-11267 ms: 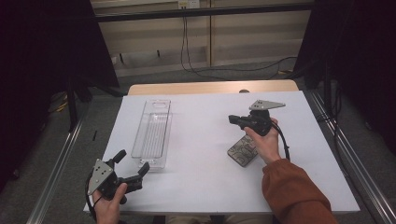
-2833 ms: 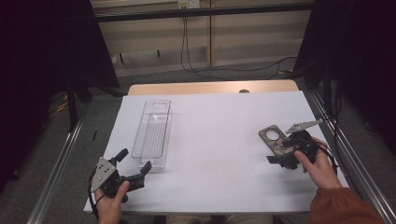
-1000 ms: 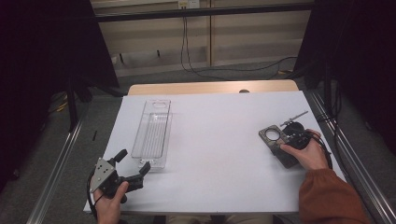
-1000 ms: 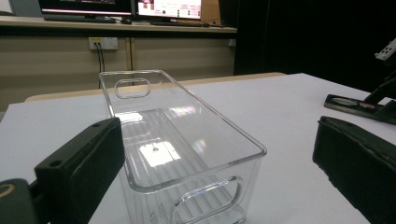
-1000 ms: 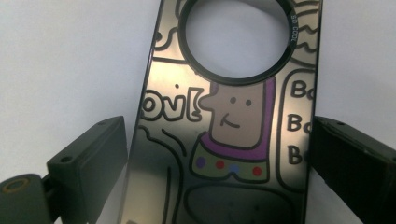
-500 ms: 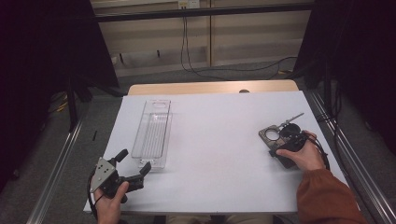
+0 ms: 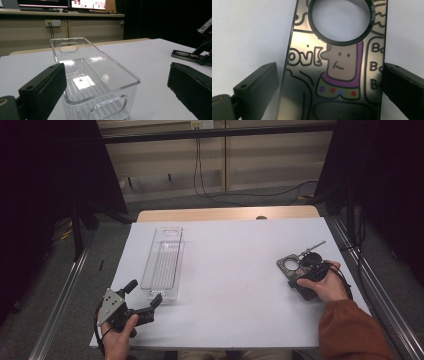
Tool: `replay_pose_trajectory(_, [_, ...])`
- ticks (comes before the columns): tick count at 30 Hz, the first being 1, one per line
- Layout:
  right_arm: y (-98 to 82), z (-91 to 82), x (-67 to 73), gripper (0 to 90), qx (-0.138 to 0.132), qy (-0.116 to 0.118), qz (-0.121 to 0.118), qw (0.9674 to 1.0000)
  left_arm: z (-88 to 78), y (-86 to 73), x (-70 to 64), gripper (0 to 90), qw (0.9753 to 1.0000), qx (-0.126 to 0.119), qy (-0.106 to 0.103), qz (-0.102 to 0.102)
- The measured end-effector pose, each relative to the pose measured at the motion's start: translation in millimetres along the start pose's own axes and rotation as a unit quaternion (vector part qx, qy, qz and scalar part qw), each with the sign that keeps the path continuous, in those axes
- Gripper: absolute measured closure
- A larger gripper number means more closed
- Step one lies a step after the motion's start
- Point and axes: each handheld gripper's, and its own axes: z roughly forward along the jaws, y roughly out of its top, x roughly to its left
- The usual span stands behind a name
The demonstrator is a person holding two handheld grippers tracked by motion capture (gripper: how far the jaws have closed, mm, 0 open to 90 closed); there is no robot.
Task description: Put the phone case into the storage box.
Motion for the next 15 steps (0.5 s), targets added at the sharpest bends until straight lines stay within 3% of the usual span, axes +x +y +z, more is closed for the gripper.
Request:
replay_pose_trajectory(4, [0.0,-2.4,0.0,8.9,-0.001,-0.002,0.005,1.0000,0.4,-0.1,-0.2,2.4,1.0000,0.001,-0.003,0.001])
replay_pose_trajectory(15, [0.1,-4.2,1.0,11.7,-0.003,-0.006,0.005,1.0000,0.7,-0.1,0.0,2.4,1.0000,0.002,-0.004,0.000])
